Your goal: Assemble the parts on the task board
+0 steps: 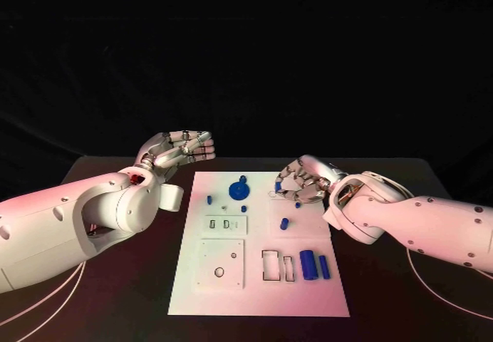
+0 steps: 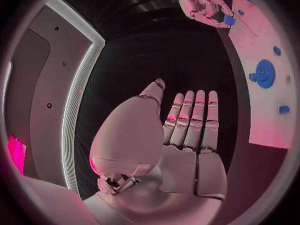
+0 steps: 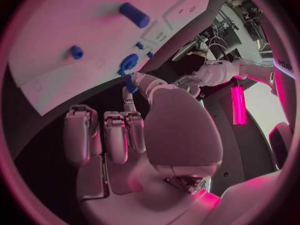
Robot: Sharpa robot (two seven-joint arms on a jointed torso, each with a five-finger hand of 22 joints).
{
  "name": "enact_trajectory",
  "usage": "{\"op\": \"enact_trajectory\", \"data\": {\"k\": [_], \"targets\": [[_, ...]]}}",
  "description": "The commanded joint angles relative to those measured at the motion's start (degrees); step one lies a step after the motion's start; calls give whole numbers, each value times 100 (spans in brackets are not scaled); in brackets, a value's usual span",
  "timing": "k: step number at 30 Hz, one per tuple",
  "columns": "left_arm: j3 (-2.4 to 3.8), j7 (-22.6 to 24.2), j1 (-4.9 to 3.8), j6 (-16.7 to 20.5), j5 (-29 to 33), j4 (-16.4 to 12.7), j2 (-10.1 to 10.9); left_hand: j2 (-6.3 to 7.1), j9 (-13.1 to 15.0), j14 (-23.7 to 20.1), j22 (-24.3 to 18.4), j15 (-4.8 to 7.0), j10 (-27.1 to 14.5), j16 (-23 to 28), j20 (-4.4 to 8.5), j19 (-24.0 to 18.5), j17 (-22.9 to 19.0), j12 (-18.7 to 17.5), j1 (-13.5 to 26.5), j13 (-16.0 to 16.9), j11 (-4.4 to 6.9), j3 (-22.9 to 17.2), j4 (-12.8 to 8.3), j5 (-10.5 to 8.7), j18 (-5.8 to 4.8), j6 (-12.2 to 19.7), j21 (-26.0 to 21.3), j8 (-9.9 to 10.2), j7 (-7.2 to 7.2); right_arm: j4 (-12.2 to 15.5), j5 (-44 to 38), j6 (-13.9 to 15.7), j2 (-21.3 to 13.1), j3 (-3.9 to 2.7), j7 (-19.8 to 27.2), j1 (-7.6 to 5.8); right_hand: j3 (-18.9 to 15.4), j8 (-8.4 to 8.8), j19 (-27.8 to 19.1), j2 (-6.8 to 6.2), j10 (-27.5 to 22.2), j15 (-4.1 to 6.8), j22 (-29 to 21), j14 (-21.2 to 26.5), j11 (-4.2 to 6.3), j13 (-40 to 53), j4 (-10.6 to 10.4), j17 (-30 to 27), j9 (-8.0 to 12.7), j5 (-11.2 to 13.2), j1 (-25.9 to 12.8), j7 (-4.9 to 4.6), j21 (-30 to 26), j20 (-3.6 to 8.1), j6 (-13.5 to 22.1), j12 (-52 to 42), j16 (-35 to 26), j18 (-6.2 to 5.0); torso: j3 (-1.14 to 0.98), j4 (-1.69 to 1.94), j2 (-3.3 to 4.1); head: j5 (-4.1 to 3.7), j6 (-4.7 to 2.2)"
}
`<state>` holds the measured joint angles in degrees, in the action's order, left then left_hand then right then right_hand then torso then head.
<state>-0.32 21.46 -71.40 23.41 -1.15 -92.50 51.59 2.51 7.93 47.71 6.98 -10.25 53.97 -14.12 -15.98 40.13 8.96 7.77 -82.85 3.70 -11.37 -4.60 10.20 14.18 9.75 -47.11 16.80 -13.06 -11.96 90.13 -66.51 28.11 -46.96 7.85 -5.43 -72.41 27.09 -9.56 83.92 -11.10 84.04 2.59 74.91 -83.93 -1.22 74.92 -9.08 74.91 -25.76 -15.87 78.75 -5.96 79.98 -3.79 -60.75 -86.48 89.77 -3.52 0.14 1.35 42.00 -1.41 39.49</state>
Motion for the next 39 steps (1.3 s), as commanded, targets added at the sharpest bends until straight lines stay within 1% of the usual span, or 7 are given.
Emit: {"op": "enact_trajectory", "data": {"k": [1,7,13,20,24,29,39], "targets": [[1,17,-3,-104,13,28,-30,40,-5,-40,-8,3,-11,25,-12,-15,-9,-37,11,-4,-39,0,-24,-22,33,24,-37,32,-144,106,-700,110,204,3,-330,25,16,-81,13,10,308,33,716,-607,51,1102,23,1509,-173,-10,-9,84,41,42,-77,3,23,72,23,19,-39,54,44],[-7,0,-3,-116,13,79,-74,39,-6,-49,-14,0,-11,38,-13,-17,-11,-47,10,-4,-41,1,-29,-25,32,27,-43,34,-145,38,-1051,65,642,18,-359,164,24,-83,8,16,302,33,709,-607,50,1094,24,1509,-176,-10,-17,83,33,42,-78,11,23,70,54,24,-70,89,74],[-11,-33,-3,-126,13,92,-92,39,-7,-52,-16,-1,-14,43,-14,-17,-12,-53,16,-4,-43,4,-27,-28,31,32,-45,37,-148,-139,-1287,-40,994,43,-508,324,37,-84,-1,13,294,31,699,-607,46,1085,21,1509,-184,-2,-71,78,17,43,-67,20,23,66,69,20,-70,144,113],[-12,-79,-3,-148,13,81,-96,34,-13,-71,-26,-8,-37,65,-17,-23,-16,-80,34,-7,-51,13,-18,-32,28,53,-55,48,-160,-306,-1511,-126,1299,67,-683,528,53,-79,-12,6,275,28,687,-607,42,1060,15,1509,-193,32,-146,73,-3,41,-42,43,23,61,60,23,-62,212,149],[-12,-93,-3,-161,13,75,-98,32,-15,-77,-28,-10,-42,71,-18,-26,-17,-87,33,-8,-53,13,-19,-32,27,59,-57,51,-162,-360,-1639,-128,1382,72,-725,613,57,-75,-13,-2,274,26,686,-607,40,1058,16,1509,-196,47,-173,72,-7,40,-31,45,23,61,53,38,-62,191,164],[-13,-101,-3,-164,13,72,-93,30,-16,-82,-31,-13,-47,77,-19,-29,-18,-92,31,-8,-54,12,-20,-30,25,63,-61,54,-165,-415,-1757,-117,1458,74,-760,672,58,-75,-12,-6,273,26,687,-607,40,1057,16,1509,-197,52,-184,71,-6,40,-28,46,23,61,48,19,-60,219,186],[-13,-111,-3,-168,12,63,-88,27,-17,-94,-37,-17,-52,89,-20,-38,-21,-102,24,-8,-55,10,-27,-28,22,68,-69,56,-168,-481,-1883,-157,1540,75,-859,714,58,-75,-13,-18,274,25,687,-607,39,1059,17,1509,-200,63,-207,71,-8,39,-23,46,23,60,44,21,-63,237,229]]}}
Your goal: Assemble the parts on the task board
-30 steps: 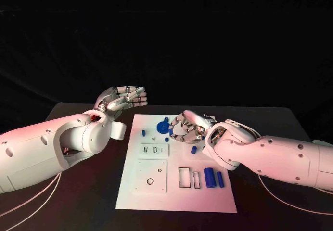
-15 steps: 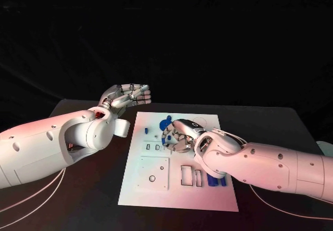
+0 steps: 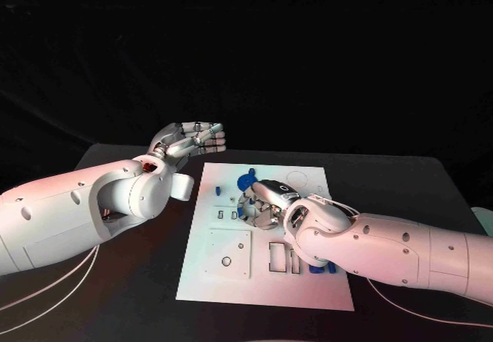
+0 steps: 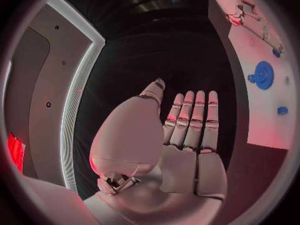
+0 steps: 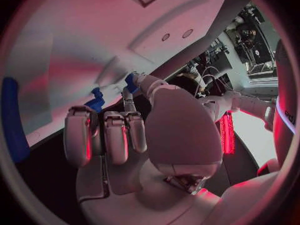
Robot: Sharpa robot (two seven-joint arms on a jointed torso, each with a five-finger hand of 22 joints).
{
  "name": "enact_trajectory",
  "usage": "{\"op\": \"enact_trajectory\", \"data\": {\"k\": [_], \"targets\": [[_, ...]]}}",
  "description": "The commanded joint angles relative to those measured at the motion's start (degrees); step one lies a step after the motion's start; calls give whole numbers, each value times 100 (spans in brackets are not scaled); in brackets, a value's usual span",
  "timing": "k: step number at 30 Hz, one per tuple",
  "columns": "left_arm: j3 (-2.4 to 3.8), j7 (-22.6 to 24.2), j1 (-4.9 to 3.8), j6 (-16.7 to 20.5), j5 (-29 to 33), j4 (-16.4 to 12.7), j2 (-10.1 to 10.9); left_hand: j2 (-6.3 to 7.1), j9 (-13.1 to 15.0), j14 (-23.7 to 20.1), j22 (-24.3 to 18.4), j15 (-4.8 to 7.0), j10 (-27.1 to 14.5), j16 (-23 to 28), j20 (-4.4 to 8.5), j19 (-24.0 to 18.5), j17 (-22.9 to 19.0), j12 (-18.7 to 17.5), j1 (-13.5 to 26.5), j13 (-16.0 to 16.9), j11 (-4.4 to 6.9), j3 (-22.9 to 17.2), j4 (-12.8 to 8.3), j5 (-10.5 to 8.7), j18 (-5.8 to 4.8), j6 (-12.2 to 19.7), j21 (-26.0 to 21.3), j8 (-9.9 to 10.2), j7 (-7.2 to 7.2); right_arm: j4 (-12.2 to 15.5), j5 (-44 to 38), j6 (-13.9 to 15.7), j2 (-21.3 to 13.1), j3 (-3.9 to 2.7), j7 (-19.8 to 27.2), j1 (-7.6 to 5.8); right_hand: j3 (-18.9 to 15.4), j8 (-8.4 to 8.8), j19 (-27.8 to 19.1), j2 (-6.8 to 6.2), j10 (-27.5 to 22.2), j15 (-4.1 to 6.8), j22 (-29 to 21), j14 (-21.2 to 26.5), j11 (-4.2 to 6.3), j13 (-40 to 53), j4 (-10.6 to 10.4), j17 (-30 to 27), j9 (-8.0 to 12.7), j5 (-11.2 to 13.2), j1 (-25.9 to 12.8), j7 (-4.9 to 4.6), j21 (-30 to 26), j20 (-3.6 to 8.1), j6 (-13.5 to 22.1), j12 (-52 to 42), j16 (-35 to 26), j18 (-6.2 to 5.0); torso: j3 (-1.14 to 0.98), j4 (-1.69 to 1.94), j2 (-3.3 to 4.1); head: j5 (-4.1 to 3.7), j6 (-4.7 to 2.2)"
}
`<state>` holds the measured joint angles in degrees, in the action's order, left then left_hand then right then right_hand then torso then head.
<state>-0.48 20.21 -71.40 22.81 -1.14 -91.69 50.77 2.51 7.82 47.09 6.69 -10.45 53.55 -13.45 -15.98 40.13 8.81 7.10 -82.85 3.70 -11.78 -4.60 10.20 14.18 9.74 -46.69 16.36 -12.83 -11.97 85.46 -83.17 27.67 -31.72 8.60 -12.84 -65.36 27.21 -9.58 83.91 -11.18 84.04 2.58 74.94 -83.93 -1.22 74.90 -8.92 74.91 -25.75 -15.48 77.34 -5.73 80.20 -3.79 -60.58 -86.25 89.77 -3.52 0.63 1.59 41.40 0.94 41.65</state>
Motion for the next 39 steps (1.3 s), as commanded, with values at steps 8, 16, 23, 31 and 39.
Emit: {"op": "enact_trajectory", "data": {"k": [8,16,23,31,39], "targets": [[4,8,-3,-114,11,-24,1,26,-7,-38,-11,2,-12,29,-21,-43,-7,-39,20,-7,-14,9,-30,-27,21,28,-29,34,-168,-49,-263,-153,32,2,-198,20,45,-72,-17,-24,272,25,678,-607,38,1058,1,1509,-203,33,-94,46,-39,39,-34,25,23,58,3,-4,-8,5,19],[4,5,-3,-119,10,-25,6,26,-7,-43,-14,1,-13,34,-21,-47,-8,-43,17,-7,-14,8,-33,-27,19,30,-32,35,-169,-91,-283,-277,52,4,-279,28,44,-57,-29,-68,259,20,663,-607,31,1042,-3,1509,-206,54,-177,36,-63,36,2,41,23,52,6,0,-8,-1,20],[4,3,-3,-118,10,-24,13,26,-7,-43,-14,1,-13,34,-21,-47,-8,-43,17,-7,-14,8,-33,-27,19,30,-32,35,-169,-116,-287,-327,66,9,-318,35,32,-46,-40,-120,251,12,650,-607,21,1033,-11,1509,-209,92,-271,26,-87,29,29,50,23,47,4,-1,-6,2,20],[4,1,-3,-120,10,-22,14,25,-8,-48,-17,-1,-14,39,-22,-52,-9,-46,16,-6,-16,8,-35,-27,18,31,-36,35,-170,-136,-287,-336,80,10,-346,36,2,-36,-44,-167,246,4,646,-607,13,1026,-35,1509,-213,176,-383,18,-100,22,52,58,23,44,4,2,-7,11,16],[4,-2,-3,-122,10,-18,15,24,-8,-51,-20,-3,-14,43,-22,-55,-10,-50,20,-6,-18,10,-34,-27,17,32,-39,36,-171,-138,-284,-331,87,11,-306,37,-52,-2,-61,-235,217,-9,626,-605,-5,989,-55,1498,-204,204,-480,-4,-134,13,113,92,20,37,2,4,-5,21,14]]}}
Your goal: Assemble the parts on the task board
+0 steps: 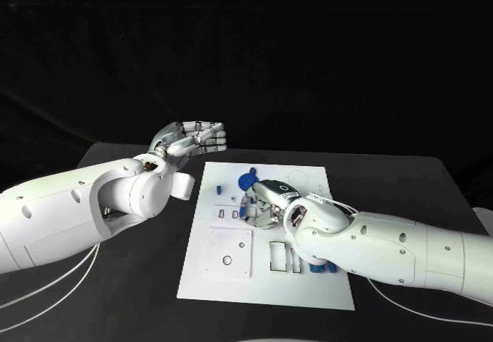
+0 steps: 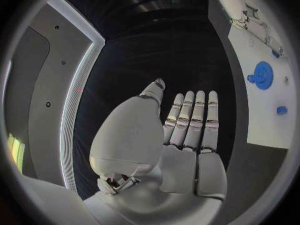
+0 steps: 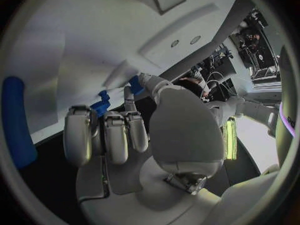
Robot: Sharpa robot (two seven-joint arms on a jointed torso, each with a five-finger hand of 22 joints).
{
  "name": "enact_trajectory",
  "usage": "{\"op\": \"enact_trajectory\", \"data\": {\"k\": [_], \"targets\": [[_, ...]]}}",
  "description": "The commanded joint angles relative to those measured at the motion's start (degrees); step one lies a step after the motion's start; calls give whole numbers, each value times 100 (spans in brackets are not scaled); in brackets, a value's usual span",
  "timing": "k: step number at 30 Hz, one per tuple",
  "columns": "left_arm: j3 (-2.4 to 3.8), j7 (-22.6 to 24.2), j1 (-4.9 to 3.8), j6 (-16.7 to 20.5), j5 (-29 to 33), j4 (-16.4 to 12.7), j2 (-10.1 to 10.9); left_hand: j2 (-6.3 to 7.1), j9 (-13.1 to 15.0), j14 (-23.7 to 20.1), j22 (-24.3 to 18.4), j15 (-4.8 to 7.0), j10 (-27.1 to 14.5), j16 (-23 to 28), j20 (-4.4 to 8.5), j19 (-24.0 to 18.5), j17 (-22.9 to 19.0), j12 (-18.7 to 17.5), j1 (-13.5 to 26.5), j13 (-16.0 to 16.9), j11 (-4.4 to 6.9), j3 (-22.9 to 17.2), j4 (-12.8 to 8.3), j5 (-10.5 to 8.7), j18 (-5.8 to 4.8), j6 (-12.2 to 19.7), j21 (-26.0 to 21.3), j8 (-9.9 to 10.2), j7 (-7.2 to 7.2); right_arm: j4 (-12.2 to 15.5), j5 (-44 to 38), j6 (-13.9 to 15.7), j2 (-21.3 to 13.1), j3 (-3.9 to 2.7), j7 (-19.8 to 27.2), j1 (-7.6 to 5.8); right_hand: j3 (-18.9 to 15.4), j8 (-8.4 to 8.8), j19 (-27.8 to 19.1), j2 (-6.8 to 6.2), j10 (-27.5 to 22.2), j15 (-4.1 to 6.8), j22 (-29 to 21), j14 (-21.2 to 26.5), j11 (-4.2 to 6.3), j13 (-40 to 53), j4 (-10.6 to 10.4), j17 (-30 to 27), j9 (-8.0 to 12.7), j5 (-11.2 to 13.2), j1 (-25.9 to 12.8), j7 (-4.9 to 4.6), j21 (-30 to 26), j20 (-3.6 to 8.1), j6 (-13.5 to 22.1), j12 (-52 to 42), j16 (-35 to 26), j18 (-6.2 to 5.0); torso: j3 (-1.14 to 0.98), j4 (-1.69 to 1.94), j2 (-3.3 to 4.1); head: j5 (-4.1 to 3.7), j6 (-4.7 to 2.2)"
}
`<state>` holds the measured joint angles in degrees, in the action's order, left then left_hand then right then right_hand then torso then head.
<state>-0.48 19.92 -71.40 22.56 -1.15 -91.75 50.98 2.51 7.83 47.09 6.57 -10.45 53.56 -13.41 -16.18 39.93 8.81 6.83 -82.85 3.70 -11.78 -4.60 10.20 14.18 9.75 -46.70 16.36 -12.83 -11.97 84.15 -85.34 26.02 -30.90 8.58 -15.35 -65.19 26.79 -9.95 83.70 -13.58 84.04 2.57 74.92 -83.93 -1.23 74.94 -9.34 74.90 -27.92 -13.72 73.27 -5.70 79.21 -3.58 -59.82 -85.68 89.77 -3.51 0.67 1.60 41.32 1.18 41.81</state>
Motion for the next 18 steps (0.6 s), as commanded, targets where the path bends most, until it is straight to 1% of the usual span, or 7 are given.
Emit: {"op": "enact_trajectory", "data": {"k": [1,10,12,13,14,16,18], "targets": [[4,27,-3,-97,10,-11,-5,24,-9,-52,-8,-3,-15,39,-2,-36,-10,-23,20,-6,-19,10,-34,-27,17,33,-40,36,-171,-8,-67,-160,6,12,-50,19,-25,42,-44,-9,208,-12,624,-604,-9,973,-18,1498,15,29,-93,-11,-44,-11,49,46,20,35,-2,2,4,-4,-6],[4,21,-3,-101,10,-5,-7,24,-9,-52,-8,-3,-15,39,-2,-36,-10,-23,20,-6,-19,10,-34,-27,17,33,-40,36,-171,-9,-66,-80,1,13,-11,19,-172,139,-63,-100,155,-52,604,-601,-59,908,-37,1483,55,31,-188,-69,-88,-44,218,110,16,27,-2,-1,0,2,-4],[4,19,-3,-102,10,-4,-7,24,-9,-52,-8,-3,-15,39,-2,-36,-10,-23,20,-6,-19,10,-34,-27,17,33,-40,36,-171,-8,-64,-47,-1,13,6,19,-282,205,-68,-111,110,-85,599,-602,-96,851,-68,1487,83,115,-233,-109,-103,-71,340,164,18,25,-1,0,-1,2,-6],[4,19,-3,-102,10,-3,-7,24,-9,-52,-8,-3,-15,39,-2,-36,-10,-23,20,-6,-19,10,-34,-27,17,33,-40,36,-171,-7,-64,-33,-2,13,14,19,-375,236,-70,-97,82,-101,598,-602,-111,815,-101,1488,98,284,-258,-124,-111,-88,397,198,18,24,-2,0,-1,1,-8],[4,18,-3,-103,10,-2,-8,23,-9,-55,-11,-5,-15,43,-3,-40,-10,-27,26,-6,-21,13,-31,-28,15,34,-44,37,-173,-5,-63,-14,-4,13,28,19,-585,308,-74,-62,34,-128,596,-600,-143,755,-157,1479,139,566,-252,-157,-127,-116,540,256,15,21,-2,0,-1,-1,-14],[4,17,-3,-104,10,1,-9,23,-9,-55,-11,-5,-15,43,-3,-40,-10,-27,26,-6,-21,13,-31,-28,15,34,-44,37,-173,11,-61,39,-12,13,61,19,-858,340,-78,-16,11,-150,594,-598,-164,727,-228,1470,170,677,-202,-182,-144,-141,621,282,13,18,-2,1,-1,-2,-16],[4,17,-3,-106,10,6,-10,23,-9,-55,-11,-5,-15,43,-3,-40,-10,-27,26,-6,-21,13,-31,-28,15,34,-44,37,-173,44,-60,125,-30,13,94,19,-1764,375,-94,139,-58,-194,582,-597,-216,644,-516,1464,261,653,0,-231,-193,-187,797,355,11,8,-3,2,-2,0,-25]]}}
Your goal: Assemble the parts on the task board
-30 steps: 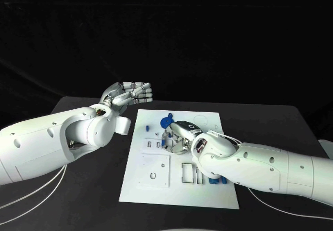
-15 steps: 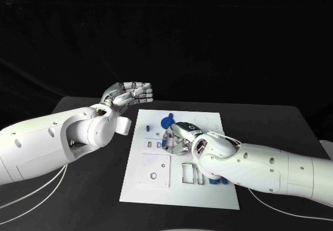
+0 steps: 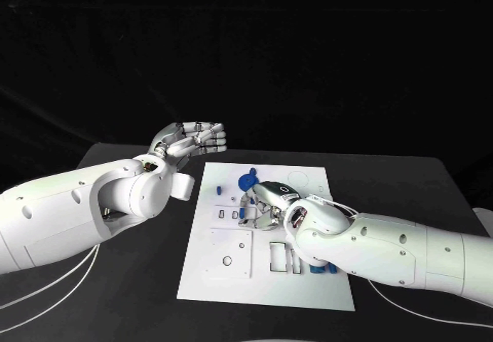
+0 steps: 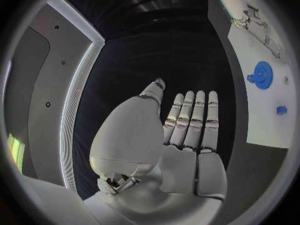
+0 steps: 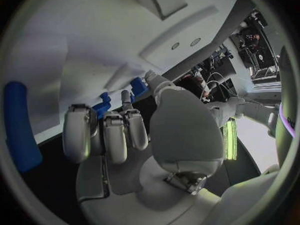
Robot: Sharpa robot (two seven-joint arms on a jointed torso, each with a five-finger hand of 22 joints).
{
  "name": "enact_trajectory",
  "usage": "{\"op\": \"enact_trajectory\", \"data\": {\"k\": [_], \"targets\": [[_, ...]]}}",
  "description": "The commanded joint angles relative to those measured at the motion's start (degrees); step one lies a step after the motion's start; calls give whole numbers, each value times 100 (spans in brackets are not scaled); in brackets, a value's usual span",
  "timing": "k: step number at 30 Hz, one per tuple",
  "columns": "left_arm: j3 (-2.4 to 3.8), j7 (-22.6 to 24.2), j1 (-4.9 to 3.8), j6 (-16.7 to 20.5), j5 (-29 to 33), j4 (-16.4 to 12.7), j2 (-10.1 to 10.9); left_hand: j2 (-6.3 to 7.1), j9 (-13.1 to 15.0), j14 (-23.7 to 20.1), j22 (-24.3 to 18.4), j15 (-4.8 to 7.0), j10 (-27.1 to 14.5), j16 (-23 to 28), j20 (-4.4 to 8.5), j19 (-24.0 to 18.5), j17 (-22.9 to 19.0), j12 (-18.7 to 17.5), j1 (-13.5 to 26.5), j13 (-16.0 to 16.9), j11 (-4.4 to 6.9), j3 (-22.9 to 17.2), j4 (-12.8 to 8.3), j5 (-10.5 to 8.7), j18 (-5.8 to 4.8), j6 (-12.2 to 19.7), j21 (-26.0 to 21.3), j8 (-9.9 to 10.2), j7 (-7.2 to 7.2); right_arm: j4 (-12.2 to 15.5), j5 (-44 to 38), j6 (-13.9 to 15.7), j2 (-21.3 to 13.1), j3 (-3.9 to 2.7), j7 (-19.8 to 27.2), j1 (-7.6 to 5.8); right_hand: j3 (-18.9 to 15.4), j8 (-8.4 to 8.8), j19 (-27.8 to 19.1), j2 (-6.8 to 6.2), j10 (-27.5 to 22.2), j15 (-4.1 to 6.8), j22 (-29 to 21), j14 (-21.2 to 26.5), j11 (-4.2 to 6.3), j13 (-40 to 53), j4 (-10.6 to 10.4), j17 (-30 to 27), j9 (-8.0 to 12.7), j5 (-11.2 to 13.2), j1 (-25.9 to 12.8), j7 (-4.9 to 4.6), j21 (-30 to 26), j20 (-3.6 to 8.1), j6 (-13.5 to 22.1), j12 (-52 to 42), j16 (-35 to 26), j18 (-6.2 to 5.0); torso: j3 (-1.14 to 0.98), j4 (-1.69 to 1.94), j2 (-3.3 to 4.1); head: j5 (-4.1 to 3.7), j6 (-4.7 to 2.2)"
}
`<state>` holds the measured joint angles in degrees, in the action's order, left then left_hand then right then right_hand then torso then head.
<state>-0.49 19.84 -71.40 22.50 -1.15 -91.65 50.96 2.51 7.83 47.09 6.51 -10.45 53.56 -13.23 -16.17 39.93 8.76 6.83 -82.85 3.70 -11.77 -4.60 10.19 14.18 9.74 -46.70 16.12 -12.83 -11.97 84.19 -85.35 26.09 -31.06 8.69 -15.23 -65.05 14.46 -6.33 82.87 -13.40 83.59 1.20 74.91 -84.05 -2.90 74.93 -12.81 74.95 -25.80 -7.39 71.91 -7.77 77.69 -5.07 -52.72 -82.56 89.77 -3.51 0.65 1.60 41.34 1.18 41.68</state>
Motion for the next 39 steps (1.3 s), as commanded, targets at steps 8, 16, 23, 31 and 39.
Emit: {"op": "enact_trajectory", "data": {"k": [8,16,23,31,39], "targets": [[3,-61,-3,-135,-107,78,-25,36,-10,-62,-11,-8,-24,36,-3,-48,-7,-40,35,-6,-19,25,-33,-31,14,34,-27,36,-178,377,-55,558,-248,-17,177,-27,-1613,58,-15,223,-86,-113,589,-585,-113,557,-412,1463,201,-10,397,-99,-73,-85,337,111,12,4,-9,-15,-23,21,-37],[1,-585,-2,-537,-785,393,-118,16,42,654,7,209,548,-303,117,326,200,119,190,58,172,201,85,25,85,-158,136,-88,-41,947,892,795,-922,-77,732,-347,-1548,-75,-52,411,-95,-97,550,-566,-87,536,-395,1382,226,-445,553,-67,-158,-80,214,120,-10,-17,-30,-55,-90,56,-27],[-1,-1294,-5,-1004,-1997,682,-232,218,433,2760,404,1032,2190,-1608,916,2126,1208,511,-33,348,879,-202,499,736,71,-852,1102,-518,501,1264,3199,552,-1669,-90,1463,-824,-1380,-124,-234,592,-295,-78,341,-518,-75,304,-367,1191,254,-799,799,-60,-502,-60,244,337,-69,-94,-56,-130,-177,120,3],[1,-3103,-109,-1892,-3512,915,-456,245,1956,3806,1851,1459,2755,-5933,1446,2744,5520,3268,1015,3288,1365,25,608,386,48,-782,3134,-1400,880,1241,4071,310,-2173,-89,1486,-1088,-1361,-136,-256,614,-301,-79,315,-515,-77,296,-368,1179,259,-874,807,-63,-548,-61,249,343,-74,-103,-104,-163,-269,180,76],[-9,-4541,-306,-3046,-5018,1184,-855,77,2808,4026,4529,1437,1589,-6932,1373,3381,6943,3178,1075,3458,1214,-20,664,162,-293,-176,5146,-1835,802,1070,4111,225,-2274,-85,1396,-1126,-1363,-168,-257,610,-303,-77,313,-510,-72,289,-371,1160,250,-921,793,-55,-557,-59,214,347,-82,-104,-136,-160,-311,189,135]]}}
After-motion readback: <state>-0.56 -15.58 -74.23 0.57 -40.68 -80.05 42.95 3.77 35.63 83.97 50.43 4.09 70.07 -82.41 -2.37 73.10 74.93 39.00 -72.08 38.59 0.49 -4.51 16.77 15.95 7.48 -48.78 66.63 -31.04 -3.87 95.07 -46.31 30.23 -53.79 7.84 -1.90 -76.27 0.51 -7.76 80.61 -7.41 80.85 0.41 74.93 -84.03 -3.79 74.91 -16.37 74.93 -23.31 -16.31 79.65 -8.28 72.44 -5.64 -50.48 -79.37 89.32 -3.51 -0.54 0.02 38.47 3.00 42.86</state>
